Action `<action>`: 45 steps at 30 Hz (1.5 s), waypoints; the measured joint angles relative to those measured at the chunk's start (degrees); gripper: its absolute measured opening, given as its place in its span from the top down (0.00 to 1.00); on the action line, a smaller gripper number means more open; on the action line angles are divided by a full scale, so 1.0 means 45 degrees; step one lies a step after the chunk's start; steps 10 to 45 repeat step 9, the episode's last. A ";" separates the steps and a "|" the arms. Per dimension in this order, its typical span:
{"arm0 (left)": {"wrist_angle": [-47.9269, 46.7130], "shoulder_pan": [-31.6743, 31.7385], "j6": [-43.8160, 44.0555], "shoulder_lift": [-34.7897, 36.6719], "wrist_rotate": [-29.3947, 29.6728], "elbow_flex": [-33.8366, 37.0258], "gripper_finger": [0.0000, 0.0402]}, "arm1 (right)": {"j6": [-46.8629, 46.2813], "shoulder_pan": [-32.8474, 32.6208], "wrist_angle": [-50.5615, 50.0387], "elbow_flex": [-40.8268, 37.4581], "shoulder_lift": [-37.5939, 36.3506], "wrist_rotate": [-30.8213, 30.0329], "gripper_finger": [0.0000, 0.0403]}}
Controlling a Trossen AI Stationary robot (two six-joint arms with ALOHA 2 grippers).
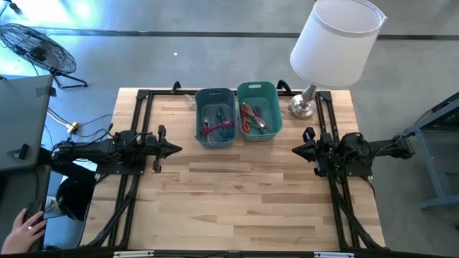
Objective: Pick & Place USB Port
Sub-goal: Return to Home Position
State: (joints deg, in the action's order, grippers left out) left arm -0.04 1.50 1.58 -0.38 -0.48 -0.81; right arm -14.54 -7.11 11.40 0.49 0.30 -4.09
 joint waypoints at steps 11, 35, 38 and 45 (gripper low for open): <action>0.0001 0.0000 0.0001 -0.0002 0.0000 0.0001 1.00 | -0.0002 0.0000 0.0000 0.0001 0.0001 0.0001 0.99; 0.0001 0.0000 0.0001 -0.0002 0.0000 0.0001 1.00 | -0.0002 0.0000 0.0000 0.0001 0.0001 0.0001 0.99; 0.0001 0.0000 0.0001 -0.0002 0.0000 0.0001 1.00 | -0.0002 0.0000 0.0000 0.0001 0.0001 0.0001 0.99; 0.0001 0.0000 0.0001 -0.0002 0.0000 0.0001 1.00 | -0.0002 0.0000 0.0000 0.0001 0.0001 0.0001 0.99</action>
